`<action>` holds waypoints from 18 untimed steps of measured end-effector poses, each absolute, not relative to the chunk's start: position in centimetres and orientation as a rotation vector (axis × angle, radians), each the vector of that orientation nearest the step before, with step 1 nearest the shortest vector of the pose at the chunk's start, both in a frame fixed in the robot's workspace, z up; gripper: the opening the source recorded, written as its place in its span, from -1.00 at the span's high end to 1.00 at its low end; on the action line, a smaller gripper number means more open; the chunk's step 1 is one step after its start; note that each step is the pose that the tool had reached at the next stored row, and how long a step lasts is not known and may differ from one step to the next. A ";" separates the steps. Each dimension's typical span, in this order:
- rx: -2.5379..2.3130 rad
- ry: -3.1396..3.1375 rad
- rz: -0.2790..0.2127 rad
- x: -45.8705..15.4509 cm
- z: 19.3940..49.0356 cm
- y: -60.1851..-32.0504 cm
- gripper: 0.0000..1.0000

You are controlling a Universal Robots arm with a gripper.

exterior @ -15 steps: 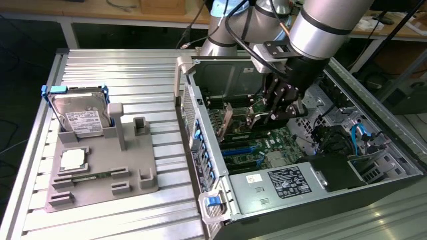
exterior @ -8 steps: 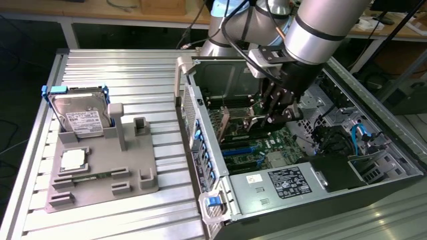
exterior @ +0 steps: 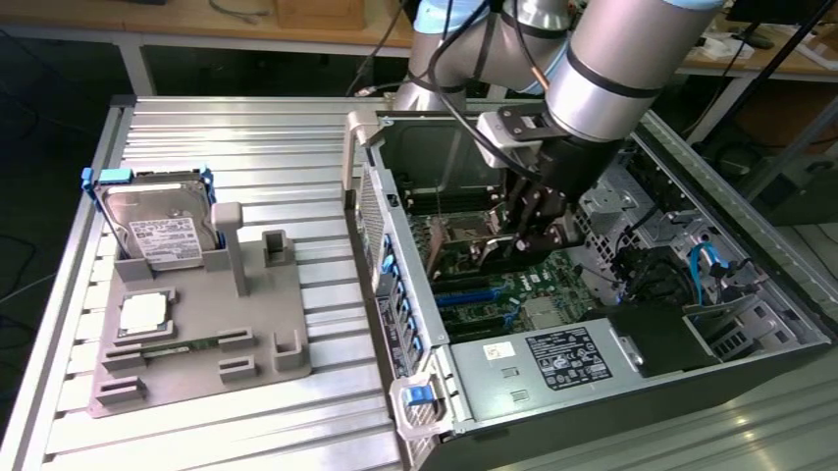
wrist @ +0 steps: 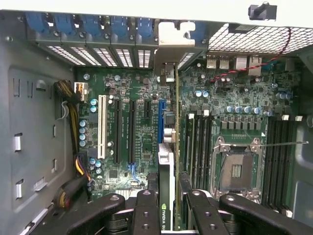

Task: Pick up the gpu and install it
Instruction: 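Insert the gpu into the slot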

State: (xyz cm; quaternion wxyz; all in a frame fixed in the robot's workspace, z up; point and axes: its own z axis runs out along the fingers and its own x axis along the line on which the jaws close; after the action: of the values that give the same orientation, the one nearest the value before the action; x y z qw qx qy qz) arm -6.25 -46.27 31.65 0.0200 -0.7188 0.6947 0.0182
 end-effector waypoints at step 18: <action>-2.231 2.153 0.056 -6.6 28.9 -46.3 0.46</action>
State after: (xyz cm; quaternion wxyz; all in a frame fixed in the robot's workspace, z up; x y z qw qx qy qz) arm -6.62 -46.33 28.86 0.0206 -0.7193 0.6942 0.0181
